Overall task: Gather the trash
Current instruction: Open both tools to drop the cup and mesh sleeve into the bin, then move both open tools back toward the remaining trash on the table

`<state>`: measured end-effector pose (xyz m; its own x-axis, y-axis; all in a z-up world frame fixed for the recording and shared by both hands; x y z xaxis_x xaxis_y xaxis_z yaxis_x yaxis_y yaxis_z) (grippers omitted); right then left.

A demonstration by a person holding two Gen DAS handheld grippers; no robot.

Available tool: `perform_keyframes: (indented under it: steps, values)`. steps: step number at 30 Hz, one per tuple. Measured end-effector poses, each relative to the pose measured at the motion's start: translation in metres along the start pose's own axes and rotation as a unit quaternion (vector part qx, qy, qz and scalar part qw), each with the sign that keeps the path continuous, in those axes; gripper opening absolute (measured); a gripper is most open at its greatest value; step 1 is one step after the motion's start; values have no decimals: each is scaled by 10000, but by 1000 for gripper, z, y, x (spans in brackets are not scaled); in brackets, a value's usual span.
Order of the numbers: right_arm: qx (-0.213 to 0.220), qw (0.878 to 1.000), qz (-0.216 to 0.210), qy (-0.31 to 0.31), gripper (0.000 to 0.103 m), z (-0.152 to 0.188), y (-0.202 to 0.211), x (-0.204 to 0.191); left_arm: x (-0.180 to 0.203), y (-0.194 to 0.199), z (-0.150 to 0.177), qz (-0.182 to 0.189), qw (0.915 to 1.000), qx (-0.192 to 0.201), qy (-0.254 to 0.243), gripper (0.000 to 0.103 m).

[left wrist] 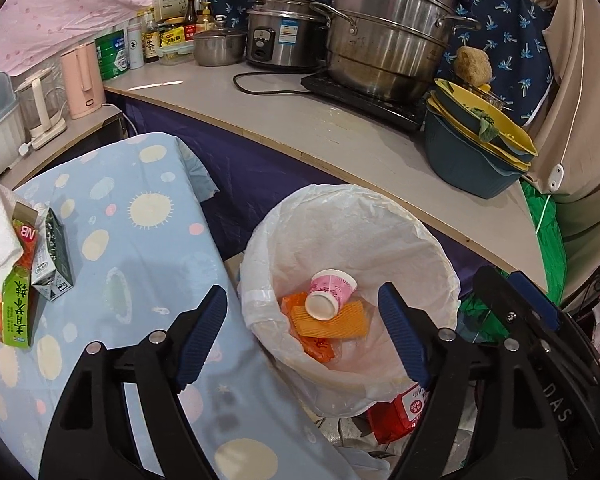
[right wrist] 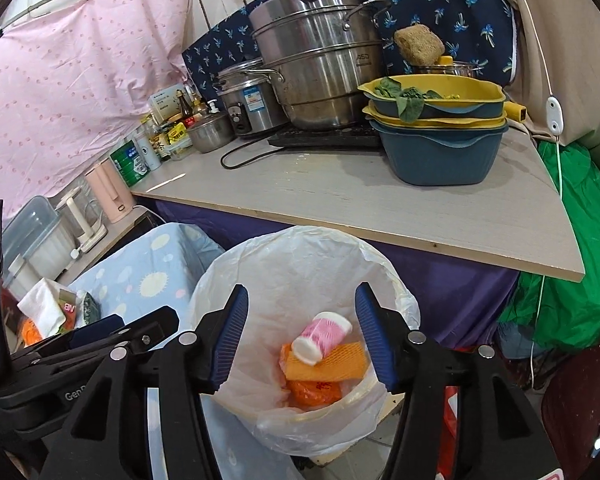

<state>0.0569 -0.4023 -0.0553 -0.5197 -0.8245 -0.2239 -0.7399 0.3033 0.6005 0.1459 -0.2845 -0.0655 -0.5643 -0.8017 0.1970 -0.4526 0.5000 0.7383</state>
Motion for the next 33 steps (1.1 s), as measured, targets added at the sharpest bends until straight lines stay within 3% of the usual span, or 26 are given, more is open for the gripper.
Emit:
perform_keyframes:
  steps: [20, 33]
  values:
    - [9, 9991, -239, 344, 55, 1, 11, -56, -54, 34, -4, -169, 9988, 236, 387, 74]
    - [-77, 9961, -529, 699, 55, 11, 9, -119, -125, 55, 5, -496, 9945, 325, 861, 74]
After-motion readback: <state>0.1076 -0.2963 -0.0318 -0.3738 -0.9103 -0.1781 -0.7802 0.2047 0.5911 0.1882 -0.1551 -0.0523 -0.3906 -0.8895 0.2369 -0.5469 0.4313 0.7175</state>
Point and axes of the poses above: each gripper's, at about its wrist camera, not at the fingertips, and y roughly against the way its jaws point, x to its right, z to its underside, the point moved 10 cm from there along -y, roughly the way its jaws point, and after that the axes turned 4 degrees about y, right-handed, at the moved point
